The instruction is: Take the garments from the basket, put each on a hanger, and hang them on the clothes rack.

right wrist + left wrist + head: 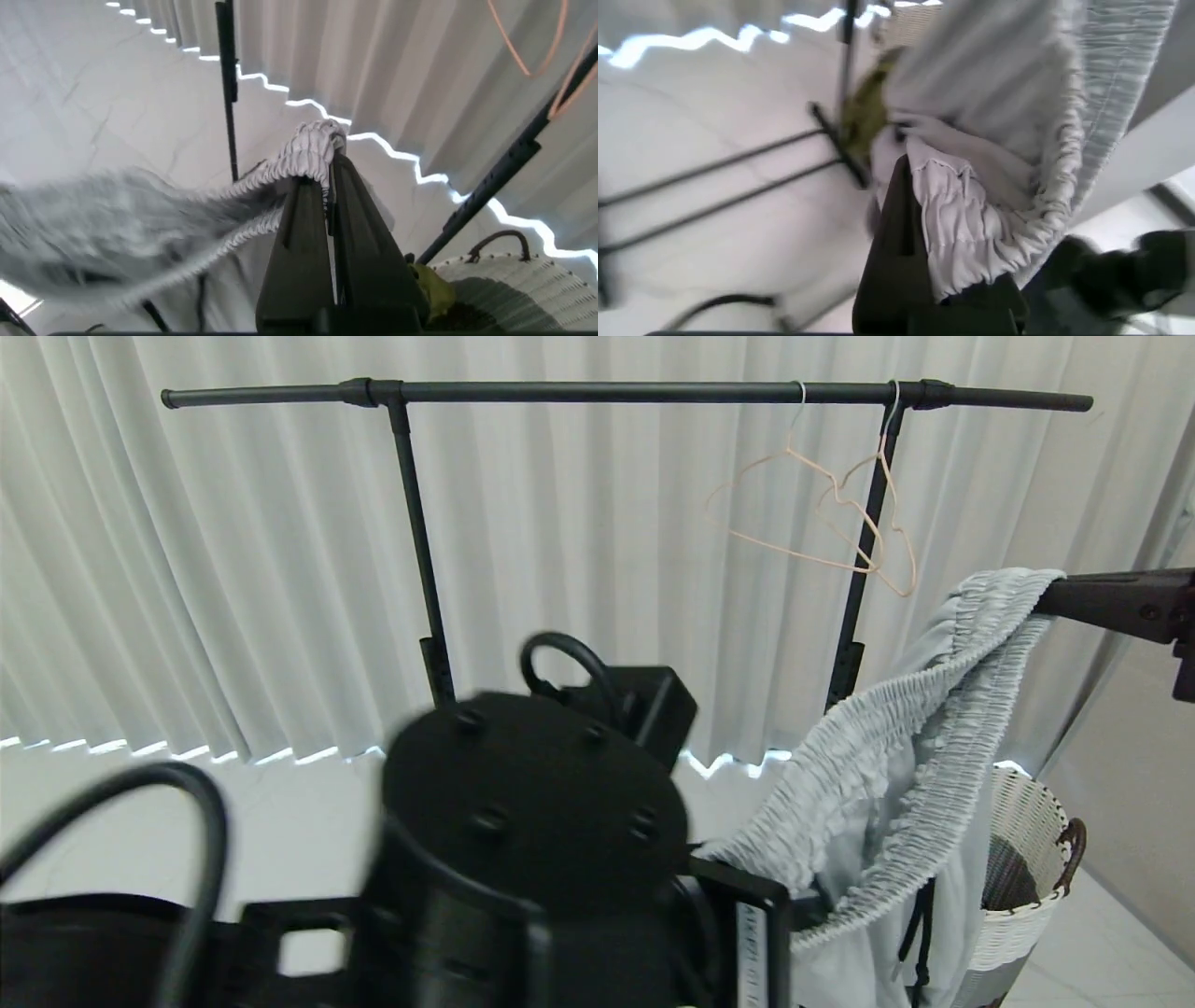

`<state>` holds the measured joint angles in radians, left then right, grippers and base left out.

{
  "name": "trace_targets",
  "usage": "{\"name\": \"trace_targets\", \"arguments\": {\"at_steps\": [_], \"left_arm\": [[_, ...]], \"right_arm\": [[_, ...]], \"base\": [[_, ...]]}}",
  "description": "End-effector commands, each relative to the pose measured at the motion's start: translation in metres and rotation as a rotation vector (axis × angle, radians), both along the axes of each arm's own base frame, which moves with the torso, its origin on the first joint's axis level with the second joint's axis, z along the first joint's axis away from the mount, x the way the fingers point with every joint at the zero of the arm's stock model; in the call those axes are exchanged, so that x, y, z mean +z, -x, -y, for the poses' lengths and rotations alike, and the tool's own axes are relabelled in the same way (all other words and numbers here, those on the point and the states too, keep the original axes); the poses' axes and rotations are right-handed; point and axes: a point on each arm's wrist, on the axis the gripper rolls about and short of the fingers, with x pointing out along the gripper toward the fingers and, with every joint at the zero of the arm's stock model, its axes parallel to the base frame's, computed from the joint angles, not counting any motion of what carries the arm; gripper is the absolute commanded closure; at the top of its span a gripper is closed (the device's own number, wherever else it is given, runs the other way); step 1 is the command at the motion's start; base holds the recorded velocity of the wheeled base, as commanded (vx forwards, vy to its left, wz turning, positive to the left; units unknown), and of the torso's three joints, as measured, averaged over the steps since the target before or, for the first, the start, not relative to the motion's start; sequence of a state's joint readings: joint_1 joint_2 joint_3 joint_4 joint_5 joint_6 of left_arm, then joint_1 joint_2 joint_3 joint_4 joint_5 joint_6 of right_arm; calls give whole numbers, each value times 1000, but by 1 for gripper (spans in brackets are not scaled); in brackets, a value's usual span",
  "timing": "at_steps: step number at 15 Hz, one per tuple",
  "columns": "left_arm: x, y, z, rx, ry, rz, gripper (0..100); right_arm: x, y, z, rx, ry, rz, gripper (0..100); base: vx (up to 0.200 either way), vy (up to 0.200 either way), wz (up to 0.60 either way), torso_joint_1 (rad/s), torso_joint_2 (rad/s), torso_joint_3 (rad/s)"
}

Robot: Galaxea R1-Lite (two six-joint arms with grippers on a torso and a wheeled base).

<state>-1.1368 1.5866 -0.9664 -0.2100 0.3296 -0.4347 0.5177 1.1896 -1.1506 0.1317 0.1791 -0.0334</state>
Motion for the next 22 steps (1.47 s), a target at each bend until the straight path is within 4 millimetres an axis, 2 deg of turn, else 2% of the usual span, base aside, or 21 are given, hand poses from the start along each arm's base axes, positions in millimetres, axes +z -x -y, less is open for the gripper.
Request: {"name": "trace_targets", "arguments": {"at_steps": [1,2,3,4,5,7,10,12,15,17,19,22], "left_arm": [[64,10,-78,61,32,137,100],[75,13,-88,66,32,148,100],[97,21,-104,61,41,154,100],[108,25,-109,55,49,157,100],[130,29,-116,57,68,169,100],[144,29,-121,71,63,169,100],[139,8,-132,152,-156,269,100],[125,-7,-130,153,-307,306,100],[128,-16,-107,133,-253,381,100],[134,-28,-95,196,-282,449,100],[135,-30,-90,196,-286,453,100],[137,-21,-83,151,-256,467,100]], "right_arm": [[-3,-7,-8,18,9,-14,100],[-4,-9,-10,23,11,-14,100],[-6,-14,-16,33,13,-14,100],[-6,-16,-18,34,18,-10,100],[-8,-20,-20,38,36,6,100],[-5,-25,-23,39,40,17,100],[4,-26,-23,35,36,53,100],[9,-24,-21,10,35,61,100],[27,-15,-21,20,27,83,100],[49,3,-9,22,63,36,100],[64,21,3,28,94,-13,100],[68,58,15,161,141,-106,100]], "base": [[0,0,0,0,0,0],[0,0,0,0,0,0],[0,0,0,0,0,0],[0,0,0,0,0,0],[0,0,0,0,0,0],[0,0,0,0,0,0],[0,0,0,0,0,0],[0,0,0,0,0,0],[0,0,0,0,0,0],[0,0,0,0,0,0],[0,0,0,0,0,0],[0,0,0,0,0,0]]}}
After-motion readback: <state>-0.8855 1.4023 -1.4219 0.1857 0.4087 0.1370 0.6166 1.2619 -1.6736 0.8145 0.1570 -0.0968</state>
